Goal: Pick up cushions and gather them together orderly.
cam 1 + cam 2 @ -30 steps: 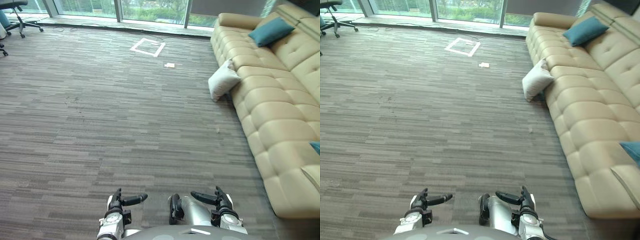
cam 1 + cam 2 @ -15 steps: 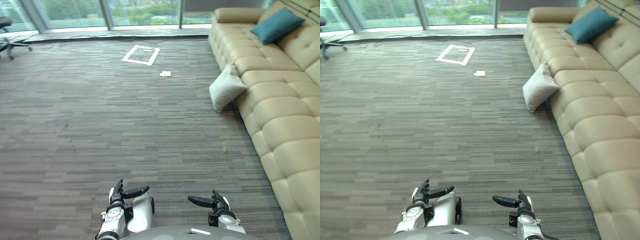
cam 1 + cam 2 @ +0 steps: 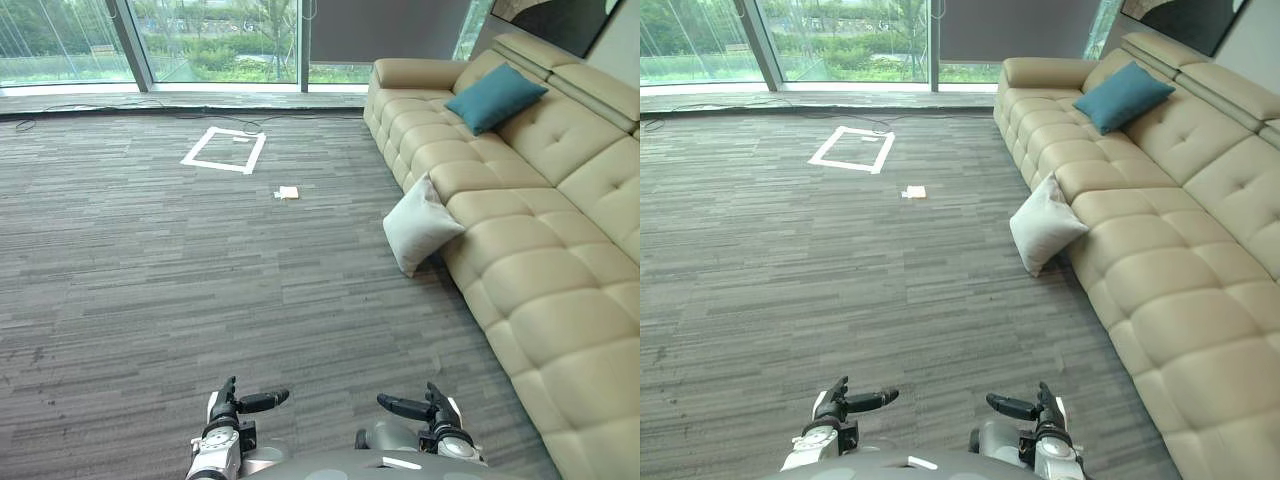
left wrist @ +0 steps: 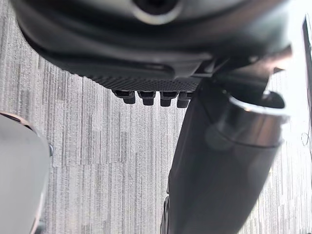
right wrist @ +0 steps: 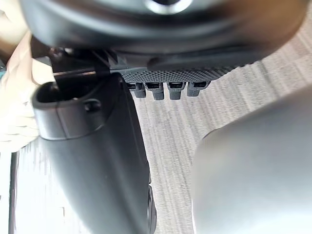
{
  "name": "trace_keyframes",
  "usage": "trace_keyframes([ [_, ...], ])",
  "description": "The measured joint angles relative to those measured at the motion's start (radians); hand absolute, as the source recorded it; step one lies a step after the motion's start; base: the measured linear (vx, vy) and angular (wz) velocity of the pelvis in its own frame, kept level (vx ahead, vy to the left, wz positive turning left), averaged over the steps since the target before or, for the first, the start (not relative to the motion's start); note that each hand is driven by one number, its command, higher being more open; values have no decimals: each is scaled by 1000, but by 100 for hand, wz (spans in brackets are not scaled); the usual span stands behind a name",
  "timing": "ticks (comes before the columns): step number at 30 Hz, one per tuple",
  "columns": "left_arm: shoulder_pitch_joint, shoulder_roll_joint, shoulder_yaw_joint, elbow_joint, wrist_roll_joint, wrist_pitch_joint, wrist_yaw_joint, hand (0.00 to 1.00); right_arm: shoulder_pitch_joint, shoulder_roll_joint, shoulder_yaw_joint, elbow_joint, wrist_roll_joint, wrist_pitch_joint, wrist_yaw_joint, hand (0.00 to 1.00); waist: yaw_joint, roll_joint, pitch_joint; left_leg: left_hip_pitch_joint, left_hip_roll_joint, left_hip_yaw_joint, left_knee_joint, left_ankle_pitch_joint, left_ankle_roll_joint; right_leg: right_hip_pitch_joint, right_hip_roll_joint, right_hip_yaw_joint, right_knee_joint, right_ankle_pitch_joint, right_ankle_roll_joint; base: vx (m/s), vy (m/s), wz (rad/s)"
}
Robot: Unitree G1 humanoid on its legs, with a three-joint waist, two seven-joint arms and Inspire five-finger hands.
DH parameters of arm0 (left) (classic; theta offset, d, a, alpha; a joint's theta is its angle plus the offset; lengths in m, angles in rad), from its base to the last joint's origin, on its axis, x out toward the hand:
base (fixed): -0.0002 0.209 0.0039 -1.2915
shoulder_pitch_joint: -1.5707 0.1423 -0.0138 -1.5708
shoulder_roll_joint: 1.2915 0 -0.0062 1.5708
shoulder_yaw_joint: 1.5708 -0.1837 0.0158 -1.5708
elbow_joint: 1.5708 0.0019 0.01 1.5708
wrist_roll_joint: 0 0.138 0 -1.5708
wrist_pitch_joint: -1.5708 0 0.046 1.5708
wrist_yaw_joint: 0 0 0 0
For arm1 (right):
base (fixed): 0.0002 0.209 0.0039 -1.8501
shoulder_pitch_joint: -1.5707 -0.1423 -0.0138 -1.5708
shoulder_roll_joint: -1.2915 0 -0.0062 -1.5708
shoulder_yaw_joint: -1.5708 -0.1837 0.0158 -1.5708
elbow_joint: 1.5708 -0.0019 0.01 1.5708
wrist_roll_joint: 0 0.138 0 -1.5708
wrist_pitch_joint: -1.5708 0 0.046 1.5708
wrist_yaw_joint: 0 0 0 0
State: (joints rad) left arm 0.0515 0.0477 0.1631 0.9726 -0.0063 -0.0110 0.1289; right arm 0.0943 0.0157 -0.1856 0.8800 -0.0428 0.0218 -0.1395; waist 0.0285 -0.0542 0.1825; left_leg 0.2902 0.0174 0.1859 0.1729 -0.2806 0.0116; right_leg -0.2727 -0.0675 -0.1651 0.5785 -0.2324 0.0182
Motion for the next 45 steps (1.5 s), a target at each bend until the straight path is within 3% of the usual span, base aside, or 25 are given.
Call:
trace_keyframes([
  [1,3,0,-2,3,1,0,-5,100,-5,0,0,0,0,0,0,100,-6,1,1,34,-1,-9,-26,-15,-25,-10,13,-11,-101,44,-14,625,-167,41],
  [2,10,0,-2,5,1,0,-7,100,-5,0,0,-2,3,1,3,100,-11,2,0,64,1,-22,-35,-30,-38,-6,23,-6,-116,145,-52,641,-197,40],
  [3,12,-9,-2,16,3,1,-6,100,-9,-8,7,0,1,3,7,100,-11,17,-4,87,24,-44,-21,-34,-43,4,31,-16,-77,163,-102,671,-262,37],
  [6,11,-33,-1,21,16,1,-9,100,-24,-28,9,2,-9,8,6,100,-12,60,-7,14,74,-84,183,-23,-60,30,64,-49,-51,66,-130,737,-280,16],
  [8,10,-42,23,14,13,1,-5,100,-25,-40,11,8,-13,22,3,100,-10,86,2,-156,115,-171,604,64,-118,148,119,-41,-139,35,-142,619,-233,-13],
  [10,11,-45,48,-4,5,-2,-4,100,-26,-42,16,16,-13,25,-1,100,-5,89,11,-243,142,-165,815,50,-119,233,153,-18,-196,28,-153,396,-101,-37],
  [11,12,-44,55,-21,-7,-3,-3,100,-32,-39,35,34,-13,24,-4,100,5,73,15,-317,150,-152,906,32,-117,302,169,13,-234,16,-164,393,-56,-76],
  [14,16,-32,55,-61,-24,-10,-3,100,-33,-25,59,43,-11,30,-4,100,23,43,11,-469,136,-113,840,6,-88,388,175,87,-293,-2,-167,417,-31,-75],
  [19,14,-47,60,-93,-32,-33,3,100,-30,-23,58,54,-4,43,-20,100,47,45,24,-608,56,-127,389,18,-81,530,141,219,-373,-55,-113,482,139,-73],
  [20,12,-48,57,-95,-33,-32,4,100,-26,-24,58,55,-4,43,-19,100,47,46,20,-625,46,-121,327,53,-73,550,131,243,-372,-84,-95,548,212,-82],
  [21,12,-51,54,-96,-34,-32,7,100,-14,-23,59,56,-4,43,-19,100,65,48,10,-618,47,-107,309,157,-30,575,117,287,-357,-121,-69,673,262,-70],
  [22,12,-51,54,-96,-34,-32,7,100,-14,-23,59,56,-5,43,-19,100,65,48,9,-618,46,-106,309,163,-27,575,117,290,-356,-123,-67,494,196,-80],
  [23,11,-37,55,-89,-30,-29,6,100,-3,-11,68,59,-5,43,-19,100,71,28,-12,-614,33,-80,335,195,-5,562,89,330,-296,-145,-42,493,194,-41],
  [24,10,-30,55,-86,-26,-29,5,100,0,-10,73,58,-5,43,-19,100,68,13,-16,-607,24,-70,335,182,1,550,77,336,-268,-150,-34,679,248,-72],
  [25,7,-10,54,-84,-23,-25,6,100,10,4,91,55,-5,43,-13,100,68,-25,-27,-569,5,-22,341,129,30,472,47,351,-66,-138,3,646,234,-50],
  [27,-4,-4,49,-62,-22,-20,12,100,8,-1,95,48,-6,42,-13,100,65,-28,-23,-511,-7,-6,339,86,51,395,37,354,149,-79,93,465,179,-45],
  [28,-9,-5,48,-43,-22,-18,15,100,8,-10,94,40,-7,39,-13,100,62,-21,-17,-454,-8,-1,331,58,54,349,24,326,289,-77,100,399,147,-34],
  [32,-5,-8,48,-24,-22,-9,26,100,4,-18,90,27,-26,30,-13,100,54,-5,-10,-289,11,32,236,18,46,216,-51,158,389,-104,59,323,32,-35],
  [33,2,-11,47,-24,-25,-3,32,100,-2,-18,88,27,-36,28,-14,100,52,6,-5,-214,43,50,182,10,36,166,-55,59,306,-122,29,286,-52,-47],
  [37,2,0,18,3,-23,-2,26,100,-11,-21,62,29,-36,17,-15,100,28,10,-4,-126,80,89,96,9,-15,83,-37,-77,28,-102,23,352,-126,-36],
  [39,1,5,1,24,-22,-2,22,100,-18,-18,43,29,-34,17,-16,100,9,13,-4,-79,83,93,75,-9,-49,89,-10,-75,-93,59,-32,484,-212,-12],
  [40,-11,-7,-15,44,-20,-1,15,100,-24,-25,37,32,-38,17,-14,100,9,36,3,-60,101,69,76,-10,-56,111,14,-85,-86,65,-91,445,-218,1],
  [41,-12,-9,-21,43,-18,-2,12,100,-24,-28,35,31,-39,15,-15,100,10,42,5,-60,106,64,78,-7,-56,113,18,-85,-85,59,-96,422,-227,4],
  [43,-13,-19,-27,38,7,-3,-5,100,-26,-32,11,35,-40,16,-15,100,11,61,3,-81,130,32,154,9,-82,134,35,-98,-90,12,-113,387,-266,11],
  [45,-19,-20,-4,29,16,-3,-8,100,-30,-39,12,39,-39,19,-17,100,10,73,19,-219,177,-58,490,27,-104,227,69,-109,-169,3,-118,324,-228,15],
])
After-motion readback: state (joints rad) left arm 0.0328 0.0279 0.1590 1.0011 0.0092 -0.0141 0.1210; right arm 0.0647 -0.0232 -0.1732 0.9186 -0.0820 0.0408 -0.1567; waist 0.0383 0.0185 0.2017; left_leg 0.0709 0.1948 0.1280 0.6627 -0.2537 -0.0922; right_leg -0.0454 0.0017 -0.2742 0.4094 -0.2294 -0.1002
